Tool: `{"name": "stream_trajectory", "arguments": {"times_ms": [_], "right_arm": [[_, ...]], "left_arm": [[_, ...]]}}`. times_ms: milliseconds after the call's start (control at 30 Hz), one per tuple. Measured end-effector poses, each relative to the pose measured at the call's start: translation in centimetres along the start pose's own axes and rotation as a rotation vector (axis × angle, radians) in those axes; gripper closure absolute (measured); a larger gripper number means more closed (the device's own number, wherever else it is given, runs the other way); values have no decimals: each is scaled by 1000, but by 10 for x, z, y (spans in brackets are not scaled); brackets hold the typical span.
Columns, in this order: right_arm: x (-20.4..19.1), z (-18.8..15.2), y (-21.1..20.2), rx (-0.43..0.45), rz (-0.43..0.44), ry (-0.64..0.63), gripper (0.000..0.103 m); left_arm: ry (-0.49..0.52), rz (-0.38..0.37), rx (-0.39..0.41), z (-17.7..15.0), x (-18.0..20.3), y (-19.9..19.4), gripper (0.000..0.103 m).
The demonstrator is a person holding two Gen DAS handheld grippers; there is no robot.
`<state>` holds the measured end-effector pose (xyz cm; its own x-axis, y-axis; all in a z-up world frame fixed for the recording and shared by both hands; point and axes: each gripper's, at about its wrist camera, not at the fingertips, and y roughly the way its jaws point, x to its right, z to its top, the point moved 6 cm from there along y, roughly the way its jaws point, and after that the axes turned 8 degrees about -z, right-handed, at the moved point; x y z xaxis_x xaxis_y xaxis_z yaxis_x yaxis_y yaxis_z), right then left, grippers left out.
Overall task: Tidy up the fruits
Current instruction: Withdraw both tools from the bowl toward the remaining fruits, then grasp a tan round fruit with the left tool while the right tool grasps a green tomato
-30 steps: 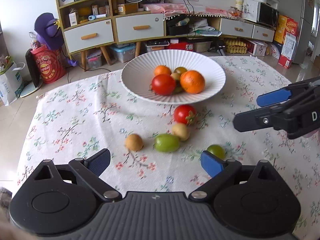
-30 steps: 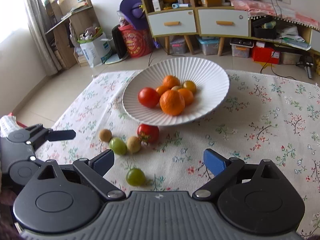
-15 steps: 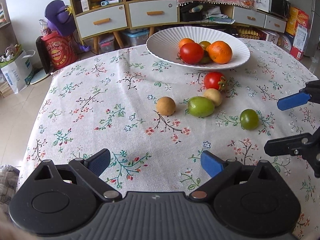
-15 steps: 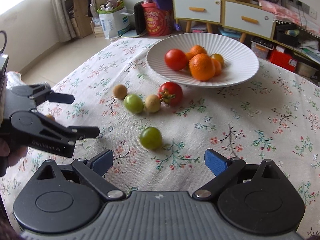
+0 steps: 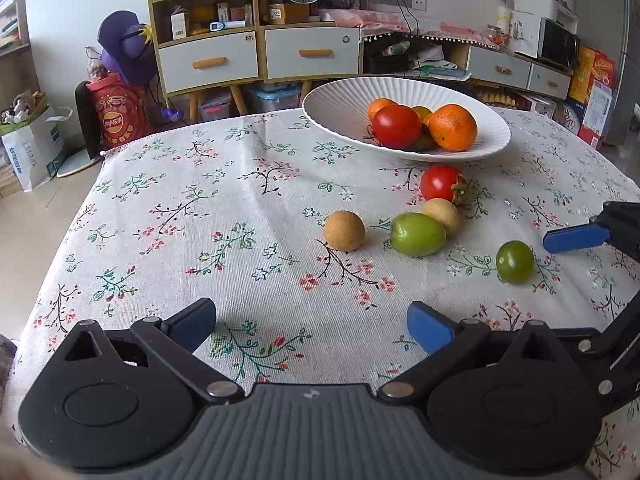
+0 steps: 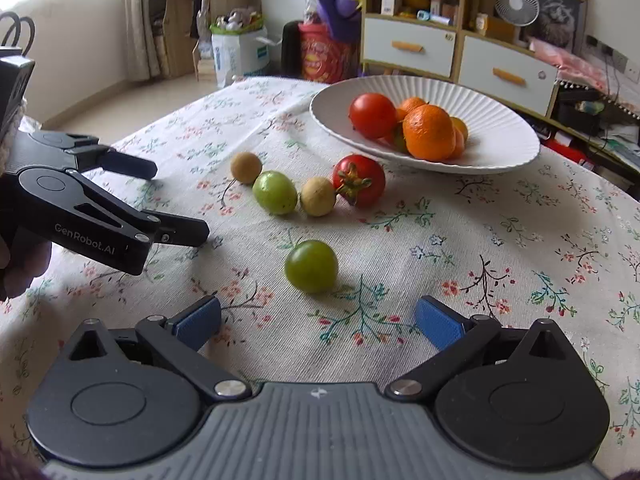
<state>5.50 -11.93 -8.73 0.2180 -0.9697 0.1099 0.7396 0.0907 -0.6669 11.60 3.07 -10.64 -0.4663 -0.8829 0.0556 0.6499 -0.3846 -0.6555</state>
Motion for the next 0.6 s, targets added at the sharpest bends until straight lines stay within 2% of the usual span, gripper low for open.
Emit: {"name": "stream_trajectory", "arguments": {"times_ms": [200, 467, 533, 600], "right_arm": [[3, 3, 1, 38, 5, -6, 0], [0, 4, 1, 55, 9, -20, 0], [-1, 4, 1, 59, 6, -25, 0], [-2, 4, 0, 64, 6, -27, 3]], "left_arm": [[-27, 2, 65, 2, -2, 7, 5], [-34, 3, 72, 10, -2, 14, 6], [-31, -4, 78, 11, -1, 13, 9], [-21, -14, 86, 12, 1, 13, 19]]}}
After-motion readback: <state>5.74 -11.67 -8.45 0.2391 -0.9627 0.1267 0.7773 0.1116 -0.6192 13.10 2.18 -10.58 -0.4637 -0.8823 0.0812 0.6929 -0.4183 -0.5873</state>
